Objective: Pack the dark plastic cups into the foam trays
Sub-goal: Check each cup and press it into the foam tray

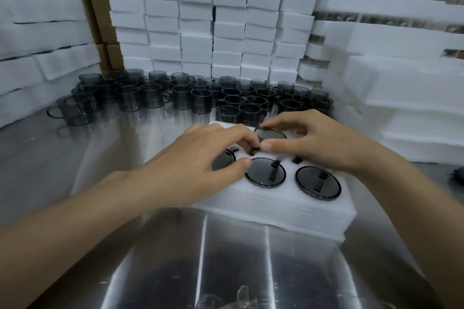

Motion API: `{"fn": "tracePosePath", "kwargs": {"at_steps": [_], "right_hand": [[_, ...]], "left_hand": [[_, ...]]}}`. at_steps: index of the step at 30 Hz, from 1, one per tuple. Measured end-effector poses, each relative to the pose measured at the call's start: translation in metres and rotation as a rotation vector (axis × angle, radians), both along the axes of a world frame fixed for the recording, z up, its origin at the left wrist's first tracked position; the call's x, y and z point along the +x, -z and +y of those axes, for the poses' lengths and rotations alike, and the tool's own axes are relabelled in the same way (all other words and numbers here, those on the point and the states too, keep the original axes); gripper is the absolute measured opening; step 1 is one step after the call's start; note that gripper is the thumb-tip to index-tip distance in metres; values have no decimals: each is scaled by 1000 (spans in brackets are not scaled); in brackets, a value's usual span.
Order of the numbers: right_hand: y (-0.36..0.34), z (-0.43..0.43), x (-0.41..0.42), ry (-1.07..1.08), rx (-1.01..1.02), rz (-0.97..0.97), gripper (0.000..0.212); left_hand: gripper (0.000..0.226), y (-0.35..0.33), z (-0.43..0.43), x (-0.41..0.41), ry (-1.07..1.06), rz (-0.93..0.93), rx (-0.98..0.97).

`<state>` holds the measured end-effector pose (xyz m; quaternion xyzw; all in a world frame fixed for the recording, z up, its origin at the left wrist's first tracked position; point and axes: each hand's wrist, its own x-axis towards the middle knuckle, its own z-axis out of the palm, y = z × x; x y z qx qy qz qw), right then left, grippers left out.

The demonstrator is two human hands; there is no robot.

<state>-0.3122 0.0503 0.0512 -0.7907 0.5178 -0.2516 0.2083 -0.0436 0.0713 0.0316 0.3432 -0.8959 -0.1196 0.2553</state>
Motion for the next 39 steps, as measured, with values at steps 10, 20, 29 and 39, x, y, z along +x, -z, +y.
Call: {"fn": "tracePosePath", "kwargs": {"at_steps": [10, 20, 29, 39], "right_hand": [[1, 2, 1, -3, -35, -29, 52], [3, 3, 0, 1, 5, -18, 56], [-1, 1, -3, 18, -61, -37, 46], [12, -13, -42, 491, -48, 225, 95]], "left_hand": [[27, 2, 1, 0, 6, 39, 17], [27, 2, -1, 0, -27, 8, 45], [35, -1, 2, 0, -52, -45, 53], [42, -2, 5, 0, -49, -88, 59]]}}
